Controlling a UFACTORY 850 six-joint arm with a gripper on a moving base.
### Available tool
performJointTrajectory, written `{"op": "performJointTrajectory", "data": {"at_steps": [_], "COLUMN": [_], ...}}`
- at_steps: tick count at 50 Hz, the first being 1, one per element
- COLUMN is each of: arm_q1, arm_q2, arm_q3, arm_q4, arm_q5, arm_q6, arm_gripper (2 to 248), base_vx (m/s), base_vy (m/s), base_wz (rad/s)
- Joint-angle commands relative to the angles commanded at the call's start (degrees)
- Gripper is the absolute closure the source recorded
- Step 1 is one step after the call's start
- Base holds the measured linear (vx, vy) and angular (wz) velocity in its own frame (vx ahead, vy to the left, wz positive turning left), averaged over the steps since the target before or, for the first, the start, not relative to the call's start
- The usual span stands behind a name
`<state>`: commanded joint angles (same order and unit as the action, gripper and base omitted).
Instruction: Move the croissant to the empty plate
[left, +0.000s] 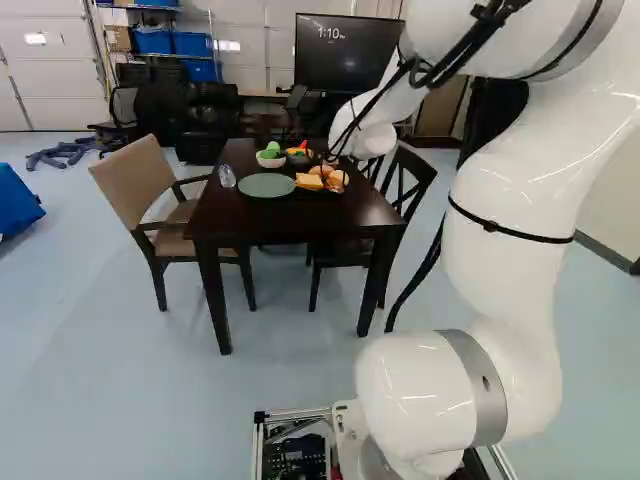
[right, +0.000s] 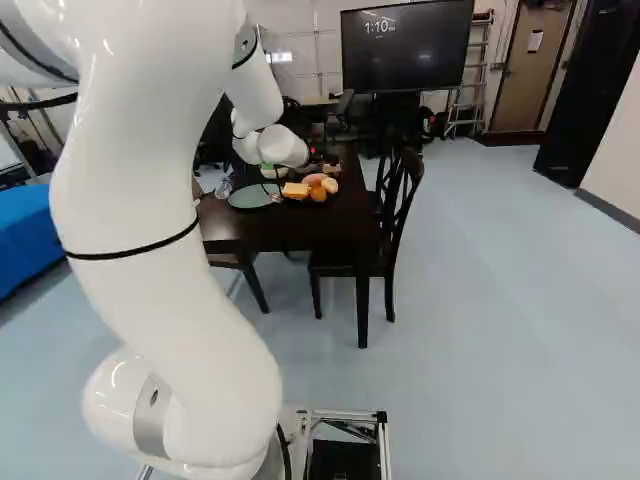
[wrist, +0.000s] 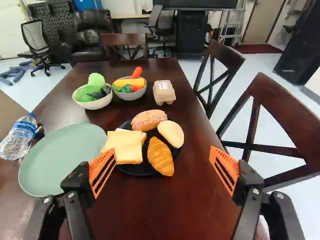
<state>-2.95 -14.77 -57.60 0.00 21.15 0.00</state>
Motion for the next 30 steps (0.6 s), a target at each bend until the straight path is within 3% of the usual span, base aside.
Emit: {"op": "performJointTrajectory", "data": {"at_steps": [30], "arm_q1": [0.1], "arm_q2": [-8.1], "arm_q3": [-9.7], "arm_q4": [0.0], "arm_q5": [-11.3], "arm_q6": [0.0], "arm_gripper": [3], "base_vx": [0.0], "base_vy": [0.0], "base_wz": [0.0]}}
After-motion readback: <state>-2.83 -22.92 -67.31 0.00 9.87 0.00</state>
